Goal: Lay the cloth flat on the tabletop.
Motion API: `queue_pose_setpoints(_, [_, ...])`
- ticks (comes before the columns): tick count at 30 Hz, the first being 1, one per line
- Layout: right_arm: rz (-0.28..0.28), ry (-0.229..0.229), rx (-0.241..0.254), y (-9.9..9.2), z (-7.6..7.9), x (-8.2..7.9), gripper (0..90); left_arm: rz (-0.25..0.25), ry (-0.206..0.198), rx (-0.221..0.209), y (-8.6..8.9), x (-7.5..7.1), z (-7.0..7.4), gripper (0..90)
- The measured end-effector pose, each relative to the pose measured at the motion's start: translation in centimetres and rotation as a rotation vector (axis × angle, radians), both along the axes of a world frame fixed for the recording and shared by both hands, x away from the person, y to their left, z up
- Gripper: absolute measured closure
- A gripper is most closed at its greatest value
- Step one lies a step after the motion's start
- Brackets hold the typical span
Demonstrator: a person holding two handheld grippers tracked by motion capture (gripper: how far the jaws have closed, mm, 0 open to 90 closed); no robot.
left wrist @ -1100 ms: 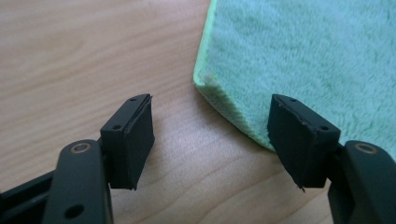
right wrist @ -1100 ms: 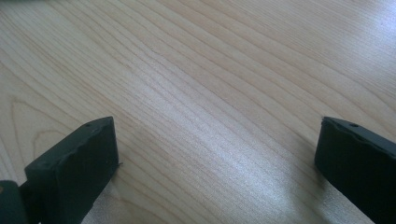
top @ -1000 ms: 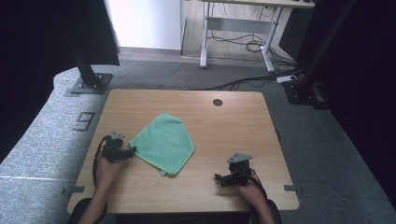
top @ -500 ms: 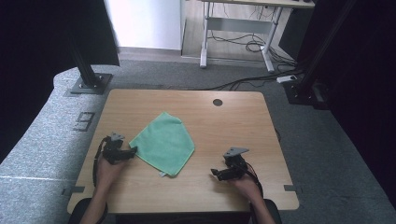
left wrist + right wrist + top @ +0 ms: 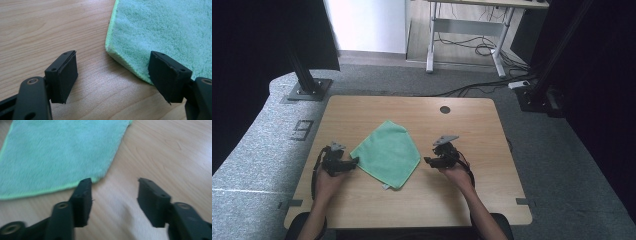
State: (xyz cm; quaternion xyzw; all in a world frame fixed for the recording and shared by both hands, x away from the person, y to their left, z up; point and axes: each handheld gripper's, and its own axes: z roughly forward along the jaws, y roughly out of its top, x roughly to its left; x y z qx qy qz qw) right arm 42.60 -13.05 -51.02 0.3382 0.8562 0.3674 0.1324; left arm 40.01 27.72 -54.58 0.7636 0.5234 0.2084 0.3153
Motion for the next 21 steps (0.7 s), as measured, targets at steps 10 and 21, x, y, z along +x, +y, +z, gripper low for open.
queue_pose_setpoints(10, [-0.012, 0.013, 0.013, 2.1, 0.3, 2.9, 55.0, -0.008, 0.001, 0.002, 0.0, 0.0, 0.0, 24.0])
queue_pose_setpoints(21, [-0.006, 0.043, 0.008, 4.0, -0.7, 5.0, 60.6, -0.011, 0.001, 0.002, 0.0, 0.1, 0.0, 24.0])
